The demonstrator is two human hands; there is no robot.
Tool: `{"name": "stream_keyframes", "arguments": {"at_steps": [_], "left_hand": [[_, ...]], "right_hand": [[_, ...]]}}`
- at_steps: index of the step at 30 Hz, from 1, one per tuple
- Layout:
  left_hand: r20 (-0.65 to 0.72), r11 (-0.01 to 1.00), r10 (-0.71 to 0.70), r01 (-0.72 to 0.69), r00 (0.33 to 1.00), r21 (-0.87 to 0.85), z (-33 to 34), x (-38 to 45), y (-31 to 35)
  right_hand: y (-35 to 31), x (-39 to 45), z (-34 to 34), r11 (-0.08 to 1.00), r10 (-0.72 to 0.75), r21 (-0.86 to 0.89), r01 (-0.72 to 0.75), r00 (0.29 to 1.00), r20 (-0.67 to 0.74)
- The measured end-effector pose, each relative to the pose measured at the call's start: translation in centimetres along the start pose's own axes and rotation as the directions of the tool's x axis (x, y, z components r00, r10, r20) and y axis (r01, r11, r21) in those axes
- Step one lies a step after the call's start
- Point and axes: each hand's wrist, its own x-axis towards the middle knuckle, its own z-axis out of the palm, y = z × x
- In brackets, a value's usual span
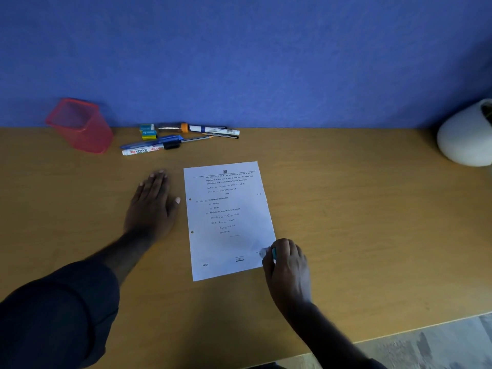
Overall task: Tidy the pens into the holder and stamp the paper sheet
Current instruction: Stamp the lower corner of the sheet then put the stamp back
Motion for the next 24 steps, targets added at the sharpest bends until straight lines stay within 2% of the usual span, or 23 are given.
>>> {"name": "stream_keyframes", "arguments": {"at_steps": [9, 16, 20, 22, 23, 24], "left_hand": [[0.008, 1.000, -0.013, 0.013, 1.000, -0.003, -0.2, 0.0, 0.2], [-0.001, 1.000, -0.018, 0.018, 1.000, -0.020, -0.2, -0.1, 0.4], [0.011, 1.000, -0.013, 0.013, 1.000, -0.001, -0.3, -0.1, 0.2], [0.011, 1.000, -0.010, 0.010, 1.000, 0.003, -0.3, -0.2, 0.1], [0.011, 1.000, -0.009, 0.009, 1.000, 0.007, -0.2, -0.2, 0.1], [0.012, 1.000, -0.009, 0.009, 1.000, 0.009, -0.2, -0.2, 0.0]], "right_hand": [[-0.8, 1.9, 0.3, 0.996, 0.044, -0.086, -0.032, 0.988, 0.150], [-0.6, 0.2, 0.0, 0.999, 0.034, -0.046, -0.030, 0.995, 0.099], [-0.6, 1.8, -0.2, 0.998, 0.036, -0.059, -0.025, 0.981, 0.189], [-0.3, 3.4, -0.6, 0.977, 0.162, 0.100, -0.186, 0.964, 0.210], [-0.1, 4.1, -1.1, 0.934, 0.240, 0.226, -0.278, 0.954, 0.182], [0.0, 4.7, -1.6, 0.893, 0.286, 0.329, -0.308, 0.952, 0.113]]}}
